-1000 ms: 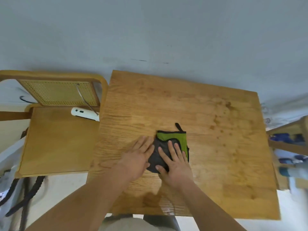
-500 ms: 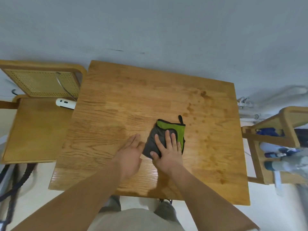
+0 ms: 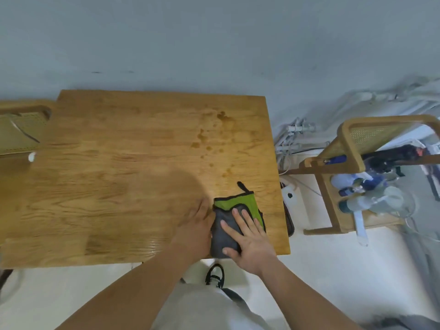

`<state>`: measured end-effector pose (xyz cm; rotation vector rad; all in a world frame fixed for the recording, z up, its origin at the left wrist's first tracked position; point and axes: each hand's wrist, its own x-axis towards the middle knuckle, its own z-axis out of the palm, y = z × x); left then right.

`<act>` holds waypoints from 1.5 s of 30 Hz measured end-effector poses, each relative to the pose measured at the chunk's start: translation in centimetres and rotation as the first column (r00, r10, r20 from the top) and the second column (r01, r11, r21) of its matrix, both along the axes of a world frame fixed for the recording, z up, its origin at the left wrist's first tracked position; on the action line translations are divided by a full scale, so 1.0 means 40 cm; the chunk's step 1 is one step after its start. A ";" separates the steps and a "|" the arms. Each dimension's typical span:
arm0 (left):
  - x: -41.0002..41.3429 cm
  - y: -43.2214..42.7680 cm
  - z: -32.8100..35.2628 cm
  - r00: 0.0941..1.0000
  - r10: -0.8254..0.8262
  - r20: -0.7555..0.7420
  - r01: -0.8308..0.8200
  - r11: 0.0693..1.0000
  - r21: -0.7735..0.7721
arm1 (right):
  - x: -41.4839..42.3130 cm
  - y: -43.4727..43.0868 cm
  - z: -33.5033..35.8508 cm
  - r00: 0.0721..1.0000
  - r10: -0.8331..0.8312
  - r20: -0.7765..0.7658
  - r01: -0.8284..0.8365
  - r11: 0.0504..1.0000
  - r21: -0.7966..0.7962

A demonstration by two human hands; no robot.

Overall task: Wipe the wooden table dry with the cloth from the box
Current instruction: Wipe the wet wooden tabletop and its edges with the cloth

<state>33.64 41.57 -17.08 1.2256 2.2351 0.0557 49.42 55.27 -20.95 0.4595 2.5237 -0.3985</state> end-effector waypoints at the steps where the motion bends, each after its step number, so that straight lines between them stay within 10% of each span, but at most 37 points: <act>1: 0.021 0.019 0.002 1.000 -0.016 0.013 0.017 1.000 -0.005 | 0.037 0.030 -0.003 0.999 -0.052 -0.007 0.052 0.999 0.008; 11: 0.031 -0.034 0.039 0.998 0.057 0.040 -0.056 0.998 -0.020 | 0.008 -0.074 -0.031 0.769 -0.635 -0.077 0.639 0.768 0.048; 20: -0.016 -0.070 0.080 0.986 0.162 0.027 -0.160 0.985 -0.072 | -0.106 -0.106 -0.029 0.985 -0.054 -0.162 0.054 0.999 -0.004; 32: 0.058 0.056 0.040 0.997 0.037 0.071 -0.037 0.999 -0.006 | 0.048 0.094 0.022 0.936 -0.350 0.036 0.345 0.933 0.104; 45: -0.255 -0.040 -0.001 0.965 0.253 0.069 -0.258 0.963 0.074 | -0.396 -0.045 -0.002 0.989 0.138 0.057 -0.138 0.990 -0.007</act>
